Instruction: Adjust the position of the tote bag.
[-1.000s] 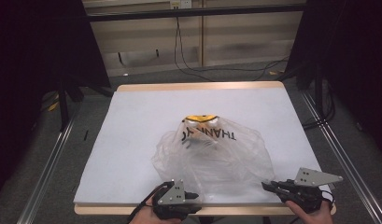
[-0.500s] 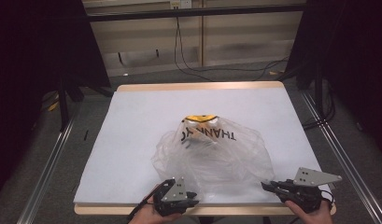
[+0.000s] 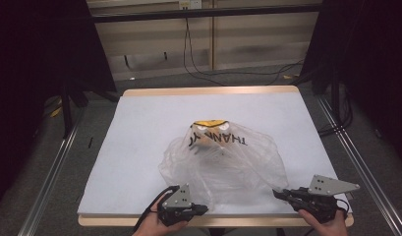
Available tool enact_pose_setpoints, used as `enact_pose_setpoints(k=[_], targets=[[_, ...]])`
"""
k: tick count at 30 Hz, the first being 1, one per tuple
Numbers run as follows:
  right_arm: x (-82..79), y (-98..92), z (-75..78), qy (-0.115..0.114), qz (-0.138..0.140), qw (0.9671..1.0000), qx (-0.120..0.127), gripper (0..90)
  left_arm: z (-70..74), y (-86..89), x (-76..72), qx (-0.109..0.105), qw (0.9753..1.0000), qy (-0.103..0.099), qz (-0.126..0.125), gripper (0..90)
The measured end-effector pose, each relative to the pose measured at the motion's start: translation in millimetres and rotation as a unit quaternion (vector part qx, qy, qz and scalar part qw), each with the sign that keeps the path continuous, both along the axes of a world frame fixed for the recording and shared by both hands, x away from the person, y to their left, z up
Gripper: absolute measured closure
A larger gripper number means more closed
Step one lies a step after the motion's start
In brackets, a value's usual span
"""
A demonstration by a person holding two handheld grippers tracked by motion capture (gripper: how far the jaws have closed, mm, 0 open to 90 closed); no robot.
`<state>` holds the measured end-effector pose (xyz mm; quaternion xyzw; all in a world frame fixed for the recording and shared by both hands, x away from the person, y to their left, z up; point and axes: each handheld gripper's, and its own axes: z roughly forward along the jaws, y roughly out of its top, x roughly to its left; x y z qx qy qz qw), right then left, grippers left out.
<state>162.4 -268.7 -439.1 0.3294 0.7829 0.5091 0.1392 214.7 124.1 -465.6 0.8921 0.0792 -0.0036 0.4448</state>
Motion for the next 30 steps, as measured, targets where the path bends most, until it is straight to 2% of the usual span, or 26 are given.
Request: enact_pose_setpoints(k=[1, 2, 4, 5, 6, 7, 11, 12, 16, 18, 23, 28, 30], targets=[[0.4, -0.1, 0.3, 0.001, 0.004, 1.0, 0.002, 88.3, 0.8, 0.9, 0.4, -0.006, 1.0, -0.001, 0.004, 89.6], [1.2, -0.1, 0.8, -0.003, 0.003, 1.0, 0.001, 88.3, 2.4, 1.5, -0.2, -0.017, 0.9998, 0.007, 0.011, 89.6], [2.5, -1.5, 2.3, -0.008, 0.006, 0.9999, 0.007, 88.5, 7.0, 3.2, -0.4, -0.033, 0.9994, 0.004, 0.013, 89.6], [2.5, -2.0, 3.5, -0.009, 0.005, 0.9999, 0.006, 88.6, 9.4, 4.7, -0.6, -0.034, 0.9993, 0.004, 0.014, 89.7], [2.7, -2.8, 4.6, -0.009, 0.005, 0.9999, 0.009, 88.8, 10.1, 5.5, -0.9, -0.045, 0.9988, 0.011, 0.017, 89.7], [3.6, -3.8, 5.2, -0.012, 0.005, 0.9998, 0.013, 88.9, 11.8, 7.3, -0.9, -0.041, 0.999, 0.008, 0.016, 89.7], [3.5, -5.5, 10.1, -0.021, 0.009, 0.9995, 0.02, 89.2, 17.0, 10.3, -1.3, -0.058, 0.9983, 0.003, 0.004, 89.7], [3.1, -5.3, 11.5, -0.023, 0.009, 0.9995, 0.021, 89.2, 18.6, 10.9, -1.8, -0.067, 0.9977, 0.004, 0.008, 89.7], [5.8, -5.3, 16.6, -0.034, 0.005, 0.9988, 0.034, 89.3, 25.2, 14.2, -1.9, -0.07, 0.9975, -0.003, 0.012, 89.8], [7.2, -4.7, 19.8, -0.038, 0.005, 0.9985, 0.039, 89.3, 26.6, 15.1, -1.7, -0.08, 0.9967, 0.003, 0.016, 89.7], [9.1, -1.6, 30.3, -0.052, 0.01, 0.9976, 0.045, 89.5, 32.9, 16.9, -2.4, -0.084, 0.9963, -0.005, 0.017, 89.8], [12.3, 1.5, 37.0, -0.063, 0.012, 0.9967, 0.049, 89.5, 41.1, 17.2, -1.1, -0.104, 0.9944, -0.014, 0.012, 89.8], [14.0, 4.1, 40.2, -0.066, 0.015, 0.9964, 0.051, 89.6, 42.7, 17.1, -1.3, -0.113, 0.9934, -0.011, 0.017, 89.8]])
